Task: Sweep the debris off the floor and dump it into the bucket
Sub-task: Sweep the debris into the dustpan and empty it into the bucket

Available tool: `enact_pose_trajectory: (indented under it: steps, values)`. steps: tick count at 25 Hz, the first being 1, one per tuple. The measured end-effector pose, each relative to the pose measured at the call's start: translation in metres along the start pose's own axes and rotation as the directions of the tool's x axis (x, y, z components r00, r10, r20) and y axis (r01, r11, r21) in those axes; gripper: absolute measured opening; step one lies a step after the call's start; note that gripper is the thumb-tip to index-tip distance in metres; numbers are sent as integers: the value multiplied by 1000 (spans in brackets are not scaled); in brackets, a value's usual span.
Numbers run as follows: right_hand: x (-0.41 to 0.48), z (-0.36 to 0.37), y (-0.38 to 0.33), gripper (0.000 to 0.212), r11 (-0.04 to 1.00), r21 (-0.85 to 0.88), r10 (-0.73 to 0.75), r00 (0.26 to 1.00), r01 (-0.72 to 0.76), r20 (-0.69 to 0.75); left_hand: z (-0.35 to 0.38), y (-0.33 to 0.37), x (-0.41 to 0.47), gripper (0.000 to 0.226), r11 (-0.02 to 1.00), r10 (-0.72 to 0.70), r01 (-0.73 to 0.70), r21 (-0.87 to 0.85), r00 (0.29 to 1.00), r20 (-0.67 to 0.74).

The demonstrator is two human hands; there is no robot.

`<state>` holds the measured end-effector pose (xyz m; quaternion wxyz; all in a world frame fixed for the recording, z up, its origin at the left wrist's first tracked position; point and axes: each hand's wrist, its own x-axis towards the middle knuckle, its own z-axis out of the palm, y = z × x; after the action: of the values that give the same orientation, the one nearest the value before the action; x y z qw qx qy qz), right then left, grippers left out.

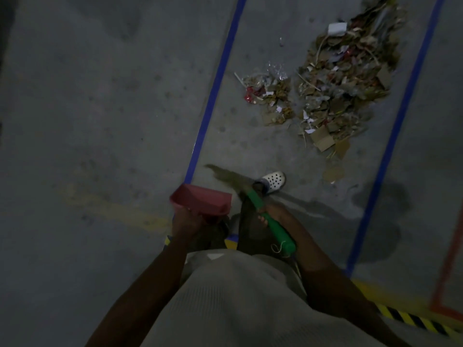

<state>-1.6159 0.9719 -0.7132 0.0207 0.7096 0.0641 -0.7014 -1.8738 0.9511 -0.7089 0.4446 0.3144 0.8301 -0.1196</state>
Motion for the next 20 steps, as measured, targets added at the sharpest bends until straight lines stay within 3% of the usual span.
enact_pose_trajectory:
  steps: [2, 5, 9, 14, 17, 20]
  values:
    - [0, 15, 18, 27, 996, 46, -61, 971, 73, -230, -7, -14, 4, 44, 995, 59, -58, 80, 998, -18]
    - [-9, 45, 63, 7, 932, 277, -83, 882, 234, -464, -20, -39, 10, 43, 982, 131, -132, 132, 991, 21]
    - [-31, 76, 132, 18, 895, 327, -166, 906, 305, -390, -34, -71, 16, 46, 919, 240, -263, 294, 964, 113]
    - [-26, 103, 175, 25, 983, 140, -89, 978, 117, -189, -33, -84, 31, 46, 873, 271, -309, 377, 951, 152]
    - [-4, 94, 179, 24, 997, 74, -10, 971, 28, -237, -25, -86, 38, 45, 829, 303, -355, 432, 935, 187]
    - [13, 89, 179, 28, 990, 124, -16, 919, 71, -394, -15, -84, 38, 45, 834, 301, -351, 427, 936, 182]
